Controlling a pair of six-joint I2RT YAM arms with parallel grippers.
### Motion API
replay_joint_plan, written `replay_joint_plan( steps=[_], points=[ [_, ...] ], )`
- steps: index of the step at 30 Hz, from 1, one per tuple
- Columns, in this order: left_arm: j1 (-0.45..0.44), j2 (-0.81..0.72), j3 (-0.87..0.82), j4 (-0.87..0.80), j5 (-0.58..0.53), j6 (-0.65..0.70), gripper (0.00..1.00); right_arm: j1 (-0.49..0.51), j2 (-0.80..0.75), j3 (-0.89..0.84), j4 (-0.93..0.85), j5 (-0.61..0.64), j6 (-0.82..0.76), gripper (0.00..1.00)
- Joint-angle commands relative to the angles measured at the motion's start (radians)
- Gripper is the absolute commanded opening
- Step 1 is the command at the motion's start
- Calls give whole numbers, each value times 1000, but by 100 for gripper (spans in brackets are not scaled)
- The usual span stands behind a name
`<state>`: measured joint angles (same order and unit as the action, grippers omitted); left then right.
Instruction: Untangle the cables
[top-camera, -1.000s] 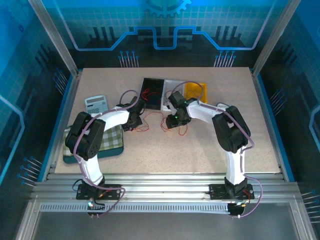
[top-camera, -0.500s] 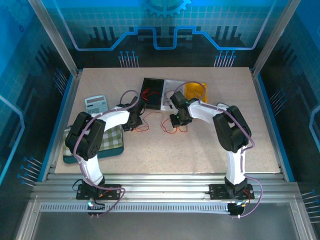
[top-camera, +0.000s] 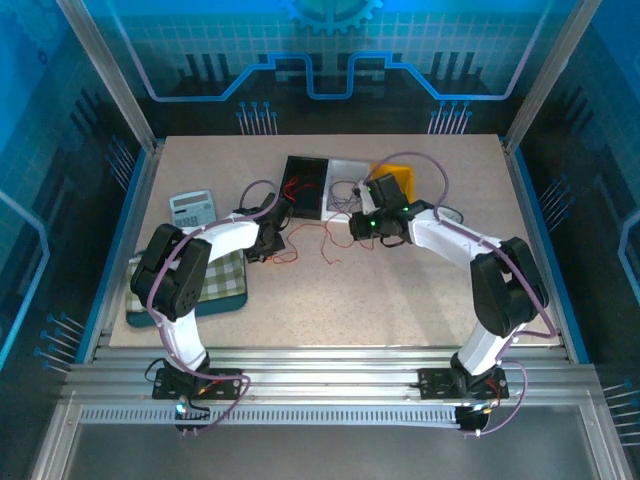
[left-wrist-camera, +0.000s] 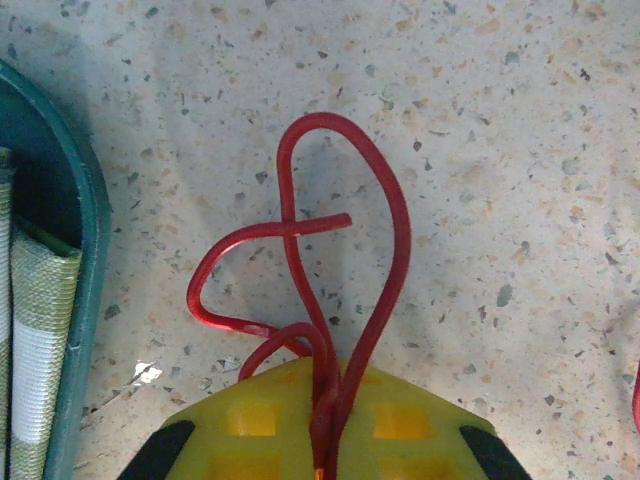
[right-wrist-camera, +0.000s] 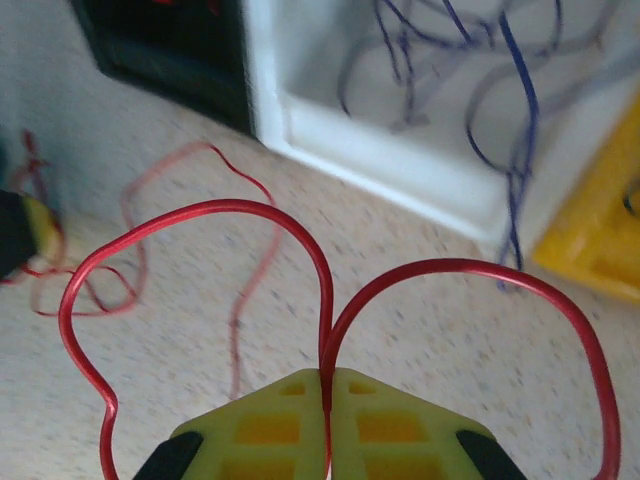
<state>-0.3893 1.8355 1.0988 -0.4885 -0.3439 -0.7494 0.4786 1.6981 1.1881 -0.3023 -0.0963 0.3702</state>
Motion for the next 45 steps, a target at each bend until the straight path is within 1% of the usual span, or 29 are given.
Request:
replay_joint_plan(
  steps=[1,7,11,15,17,20,21,22,23,24,26,28,30,33,37,41,43,45],
  points=[
    [-13,18,1,-11,4,9,0,16,47,129,43,-90,-8,0],
    [-13,1,-11,-13,-17,-2,0,28,296,471,-16,-169,-6,0],
    [-13,-13,-20,-14,-33,-9,0,26,494,745,-93,-188,-14,0],
    [-13,-15,-22,-18,-38,-10,0,11,689,997,-122,-252,-2,2],
    [-13,-13,-21,-20,-40,-11,0,-3,759,1093,-119,-283,17,1],
    [-14,-14,-19,-28,-47,-14,0,-20,844,1225,-162,-292,28,2],
    [-14,-15,-19,-30,-50,-15,0,-24,861,1252,-182,-282,25,4],
    [-14,-16,-19,-29,-50,-15,0,-27,867,1259,-191,-270,25,8],
    [-14,-15,-20,-28,-50,-15,0,-29,863,1255,-198,-263,19,19],
    [-13,-16,-20,-28,-50,-15,0,-29,848,1237,-200,-238,13,27],
    [-14,-15,-19,-32,-52,-16,0,-30,792,1164,-175,-180,-3,32],
    [-15,-15,-19,-32,-51,-17,0,-33,711,1056,-102,-132,-12,40],
    [-14,-14,-19,-31,-53,-19,0,-37,620,930,-8,-88,-15,42],
    [-14,-13,-17,-30,-53,-21,0,-38,530,827,58,-61,-23,45],
    [-13,-5,-7,-30,-49,-15,0,-38,467,735,80,-74,-21,47],
    [-14,4,2,-24,-33,4,0,-29,350,531,150,-90,0,47],
    [-13,-9,-10,14,5,39,0,-9,266,378,205,-88,-3,48],
    [-10,-34,-32,70,70,71,0,22,191,244,243,-90,-32,48]
  ],
)
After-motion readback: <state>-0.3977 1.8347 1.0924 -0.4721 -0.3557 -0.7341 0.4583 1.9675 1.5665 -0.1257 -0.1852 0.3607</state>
